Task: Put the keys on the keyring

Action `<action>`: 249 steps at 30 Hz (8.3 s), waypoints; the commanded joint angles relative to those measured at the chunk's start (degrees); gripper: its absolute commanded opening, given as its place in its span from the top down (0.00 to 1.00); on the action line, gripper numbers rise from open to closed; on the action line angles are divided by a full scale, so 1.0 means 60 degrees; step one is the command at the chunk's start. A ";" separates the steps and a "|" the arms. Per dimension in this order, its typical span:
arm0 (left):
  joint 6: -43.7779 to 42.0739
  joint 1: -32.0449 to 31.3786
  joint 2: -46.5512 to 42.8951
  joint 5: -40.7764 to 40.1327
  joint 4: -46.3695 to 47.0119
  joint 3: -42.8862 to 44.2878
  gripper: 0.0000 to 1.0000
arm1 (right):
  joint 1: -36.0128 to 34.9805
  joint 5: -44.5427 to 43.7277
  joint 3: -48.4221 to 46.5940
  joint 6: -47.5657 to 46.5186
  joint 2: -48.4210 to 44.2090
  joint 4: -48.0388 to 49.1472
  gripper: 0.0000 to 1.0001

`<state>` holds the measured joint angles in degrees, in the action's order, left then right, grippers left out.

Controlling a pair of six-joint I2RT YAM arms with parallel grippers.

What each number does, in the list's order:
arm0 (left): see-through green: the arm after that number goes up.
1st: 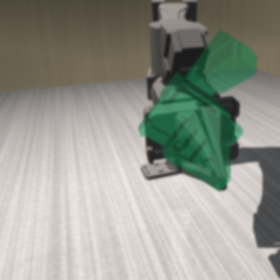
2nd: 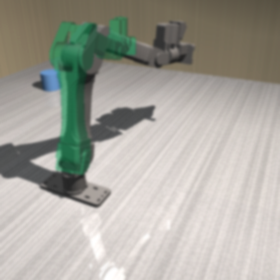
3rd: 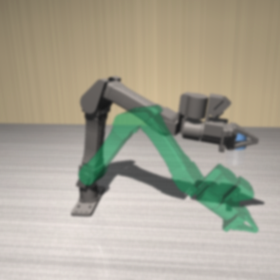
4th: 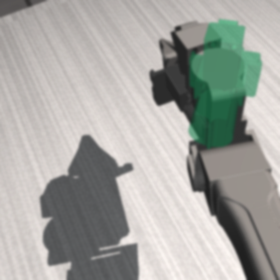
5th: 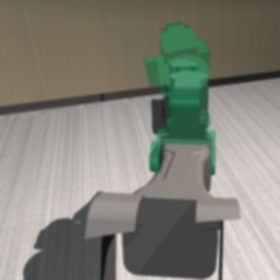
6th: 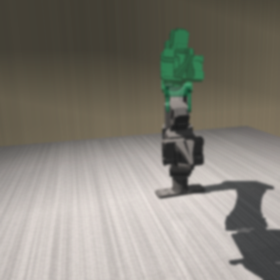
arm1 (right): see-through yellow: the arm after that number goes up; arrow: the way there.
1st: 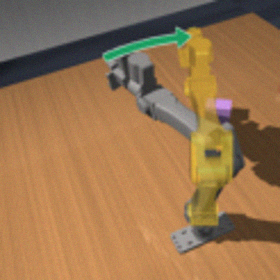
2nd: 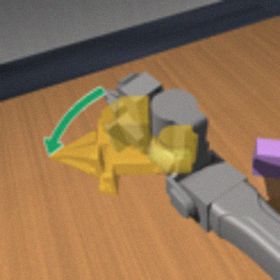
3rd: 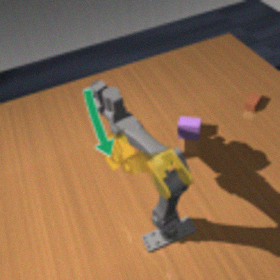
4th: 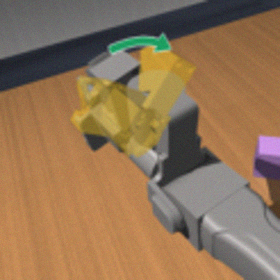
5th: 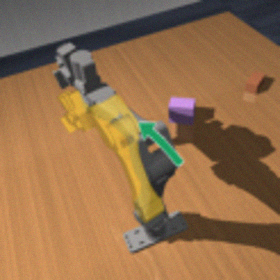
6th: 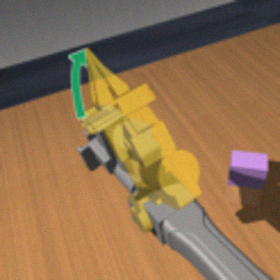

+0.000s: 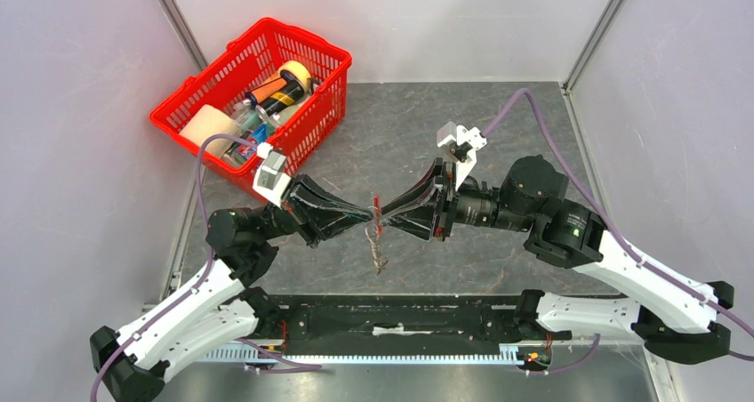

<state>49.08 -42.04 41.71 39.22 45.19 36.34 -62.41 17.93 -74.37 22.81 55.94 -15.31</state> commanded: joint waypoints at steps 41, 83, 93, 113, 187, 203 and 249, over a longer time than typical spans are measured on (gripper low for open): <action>0.0049 -0.0244 0.0082 -0.0207 -0.0212 0.0175 0.81 | -0.0101 -0.1022 0.0221 -0.0255 -0.0508 0.0002 1.00; -0.2779 -0.0617 0.8051 -0.2091 -0.3001 0.0874 0.36 | -0.0091 -0.5647 -0.0144 0.0961 -0.3142 -0.6528 1.00; -0.3130 -0.0709 1.0069 -0.2187 -0.2748 0.1832 0.34 | -0.0108 -0.5441 -0.0119 0.1000 -0.3171 -0.6487 1.00; -0.2896 -0.0727 1.1707 -0.1550 -0.1445 0.2088 0.49 | -0.0101 -0.5201 0.0121 0.0934 -0.3215 -0.6259 1.00; -0.4422 -0.1260 0.5935 -0.0892 -0.4748 0.1993 0.98 | -0.0097 -0.3546 -0.1276 -0.0049 -0.2241 -0.7011 1.00; -0.4411 -0.1456 0.2475 0.0788 -0.6947 0.3178 0.98 | -0.0100 -0.2532 -0.1479 -0.0516 -0.1381 -0.6560 1.00; -0.3988 -0.1533 0.2707 0.0304 -0.9085 0.5075 0.98 | -0.0100 -0.1978 -0.1496 -0.0832 -0.0255 -0.4712 1.00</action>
<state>23.88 -50.94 58.15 40.99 -10.48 64.14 -62.78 3.64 -82.28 19.33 55.24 -46.76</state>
